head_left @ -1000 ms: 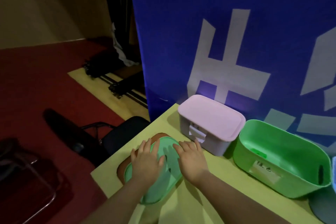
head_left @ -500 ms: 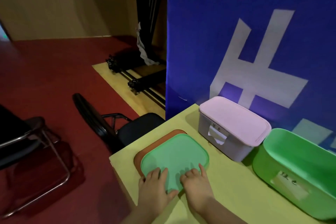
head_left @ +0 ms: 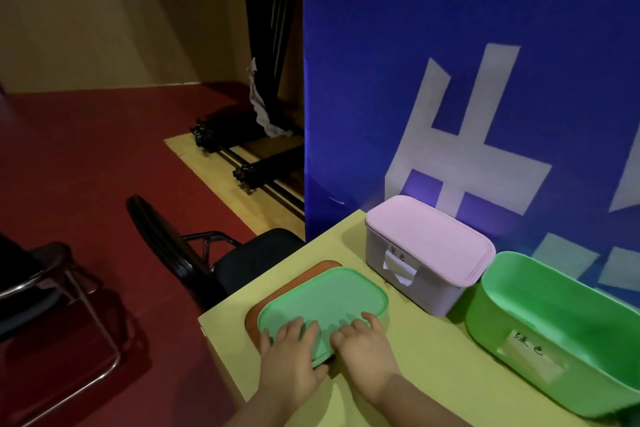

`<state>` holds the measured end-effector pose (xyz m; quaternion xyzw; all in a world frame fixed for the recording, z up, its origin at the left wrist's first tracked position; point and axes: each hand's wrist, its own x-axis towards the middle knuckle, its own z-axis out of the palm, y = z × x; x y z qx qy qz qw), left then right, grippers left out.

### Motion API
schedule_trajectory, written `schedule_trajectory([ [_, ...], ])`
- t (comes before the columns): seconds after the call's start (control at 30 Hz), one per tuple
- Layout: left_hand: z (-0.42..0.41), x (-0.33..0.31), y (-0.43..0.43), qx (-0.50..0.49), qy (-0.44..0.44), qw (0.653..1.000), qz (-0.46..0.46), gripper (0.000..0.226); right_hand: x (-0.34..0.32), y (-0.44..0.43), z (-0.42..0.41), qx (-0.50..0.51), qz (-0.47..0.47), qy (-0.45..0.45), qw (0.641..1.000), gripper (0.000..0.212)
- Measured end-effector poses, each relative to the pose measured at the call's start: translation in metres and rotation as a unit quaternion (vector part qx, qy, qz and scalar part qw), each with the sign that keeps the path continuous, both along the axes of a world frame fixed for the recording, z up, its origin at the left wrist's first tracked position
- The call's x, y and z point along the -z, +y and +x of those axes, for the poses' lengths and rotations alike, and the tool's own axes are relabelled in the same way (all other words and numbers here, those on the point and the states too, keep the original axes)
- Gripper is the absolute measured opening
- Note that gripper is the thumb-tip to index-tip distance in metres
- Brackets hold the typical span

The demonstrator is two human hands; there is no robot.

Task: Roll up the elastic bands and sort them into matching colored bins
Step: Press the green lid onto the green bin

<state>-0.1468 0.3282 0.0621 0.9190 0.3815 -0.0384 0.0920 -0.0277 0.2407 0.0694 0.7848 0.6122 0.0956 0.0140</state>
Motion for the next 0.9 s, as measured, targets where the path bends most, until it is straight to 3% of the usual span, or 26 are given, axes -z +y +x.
schedule_trajectory([
  [0.03,0.002,-0.006,0.001,0.004,-0.005,1.000,0.010,0.061,-0.006,0.001,0.002,-0.008,0.033,-0.004,0.999,0.004],
  [0.13,0.009,-0.026,0.007,0.010,-0.027,0.999,0.039,0.045,-0.016,0.007,0.010,0.001,0.060,0.035,0.998,0.012],
  [0.27,0.026,-0.057,0.014,0.049,-0.082,0.993,0.076,0.030,-0.047,0.006,0.027,0.031,0.128,0.169,0.977,0.009],
  [0.4,0.057,-0.088,0.013,0.085,-0.116,0.989,0.043,0.028,-0.065,-0.005,0.049,0.086,0.170,0.230,0.954,0.032],
  [0.53,0.083,-0.123,0.007,0.148,-0.209,0.966,0.027,0.018,-0.071,-0.026,0.084,0.200,0.223,0.226,0.927,0.083],
  [0.63,0.099,-0.145,0.010,0.190,-0.253,0.948,-0.024,0.019,-0.073,-0.051,0.109,0.265,0.241,0.235,0.904,0.100],
  [0.73,0.117,-0.159,0.012,0.219,-0.297,0.926,-0.076,0.019,-0.079,-0.072,0.123,0.295,0.264,0.263,0.880,0.082],
  [0.9,0.150,-0.179,0.002,0.262,-0.334,0.904,-0.049,0.020,-0.095,-0.101,0.138,0.327,0.334,0.316,0.826,0.045],
])
